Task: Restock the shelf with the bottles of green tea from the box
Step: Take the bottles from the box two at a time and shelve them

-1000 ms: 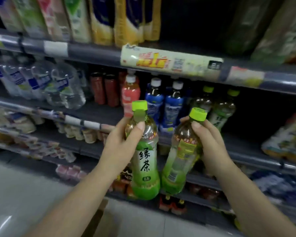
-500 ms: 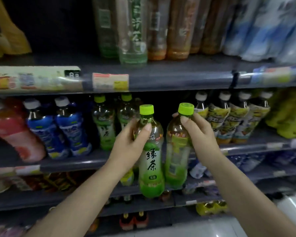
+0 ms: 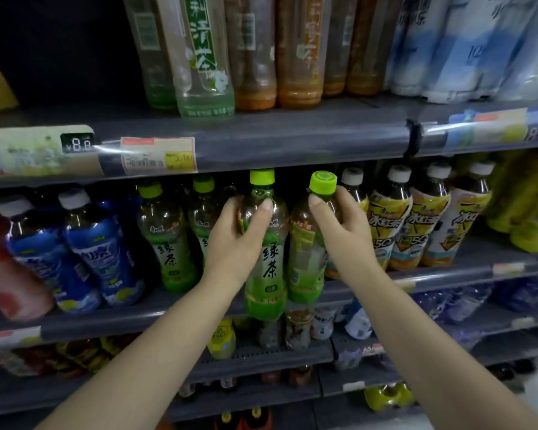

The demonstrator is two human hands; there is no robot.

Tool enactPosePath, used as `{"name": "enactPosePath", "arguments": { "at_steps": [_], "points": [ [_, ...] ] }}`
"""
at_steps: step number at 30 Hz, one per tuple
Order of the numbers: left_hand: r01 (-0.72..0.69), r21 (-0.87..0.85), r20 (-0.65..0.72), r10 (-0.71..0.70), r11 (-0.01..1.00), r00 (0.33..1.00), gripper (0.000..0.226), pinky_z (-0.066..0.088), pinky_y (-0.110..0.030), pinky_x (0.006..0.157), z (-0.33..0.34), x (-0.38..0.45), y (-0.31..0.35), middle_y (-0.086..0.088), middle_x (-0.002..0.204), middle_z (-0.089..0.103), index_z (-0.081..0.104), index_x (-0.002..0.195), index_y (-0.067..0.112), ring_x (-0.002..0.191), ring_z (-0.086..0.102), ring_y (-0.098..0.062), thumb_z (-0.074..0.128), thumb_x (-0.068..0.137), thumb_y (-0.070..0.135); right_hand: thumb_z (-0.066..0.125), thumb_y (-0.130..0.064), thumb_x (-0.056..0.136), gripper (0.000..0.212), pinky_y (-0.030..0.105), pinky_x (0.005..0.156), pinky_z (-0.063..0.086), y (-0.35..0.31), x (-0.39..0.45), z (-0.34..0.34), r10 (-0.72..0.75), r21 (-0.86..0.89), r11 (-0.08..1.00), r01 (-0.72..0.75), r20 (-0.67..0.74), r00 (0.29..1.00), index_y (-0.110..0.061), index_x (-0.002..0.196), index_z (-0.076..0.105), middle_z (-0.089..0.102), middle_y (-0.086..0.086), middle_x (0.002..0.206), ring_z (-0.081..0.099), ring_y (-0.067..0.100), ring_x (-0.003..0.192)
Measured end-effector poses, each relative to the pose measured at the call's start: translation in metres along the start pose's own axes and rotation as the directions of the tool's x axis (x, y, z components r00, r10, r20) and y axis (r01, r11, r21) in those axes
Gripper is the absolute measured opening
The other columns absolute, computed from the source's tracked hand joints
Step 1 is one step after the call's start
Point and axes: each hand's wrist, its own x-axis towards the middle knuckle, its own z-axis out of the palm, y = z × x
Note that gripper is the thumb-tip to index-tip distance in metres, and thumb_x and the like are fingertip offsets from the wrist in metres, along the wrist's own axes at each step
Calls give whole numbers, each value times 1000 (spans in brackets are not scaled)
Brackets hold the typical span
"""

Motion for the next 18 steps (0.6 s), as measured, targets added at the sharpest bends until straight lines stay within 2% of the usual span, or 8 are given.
{"name": "enactPosePath", "arguments": {
  "at_steps": [4, 5, 9, 13, 15, 18],
  "points": [
    [-11, 9, -28, 11, 1000, 1000, 34, 42, -26, 89, 4, 6, 0, 27, 103, 57, 50, 116, 38, 100, 53, 6, 54, 86, 54, 57, -30, 92, 24, 21, 88, 50, 5, 5, 6, -26, -2, 1000, 26, -44, 999, -24, 116, 60, 67, -12, 110, 61, 0, 104],
    [-10, 10, -31, 10, 1000, 999, 37, 40, -25, 90, 5, 7, -1, 28, 105, 55, 48, 120, 38, 102, 53, 5, 54, 87, 54, 58, -30, 92, 24, 22, 88, 50, 8, 5, 8, -23, 0, 1000, 23, -57, 998, -25, 115, 59, 67, -12, 109, 61, 0, 103],
    [20, -1, -49, -20, 1000, 999, 67, 36, -29, 101, 11, 8, -10, 15, 134, 47, 32, 143, 27, 121, 42, -4, 53, 86, 56, 60, -33, 90, 28, 14, 79, 49, 19, 9, 17, -11, -5, 1000, 10, -100, 995, -23, 116, 58, 67, -12, 104, 61, -4, 96],
    [6, -8, -71, -7, 1000, 997, 71, 37, -37, 109, 13, 15, -17, 5, 142, 47, 29, 145, 24, 129, 44, -12, 56, 86, 54, 59, -35, 90, 22, 8, 79, 46, 23, 15, 24, -3, -19, 1000, 1, -100, 995, -32, 111, 55, 64, -18, 103, 58, -10, 95],
    [23, 5, -56, -23, 1000, 998, 74, 37, -42, 110, 12, 22, -17, 2, 144, 46, 28, 146, 24, 132, 43, -17, 57, 85, 55, 57, -36, 91, 22, 11, 82, 45, 25, 16, 27, -4, -45, 999, -1, -104, 995, -35, 112, 51, 61, -17, 107, 57, -8, 98],
    [49, 47, 4, -49, 998, 999, 78, 35, -46, 111, 9, 28, -21, 0, 149, 40, 25, 148, 23, 137, 38, -20, 54, 84, 57, 52, -42, 92, 32, 26, 93, 43, 37, 14, 31, -7, -129, 992, -7, -113, 994, -29, 121, 50, 58, -6, 120, 54, 5, 110]
  ]
}}
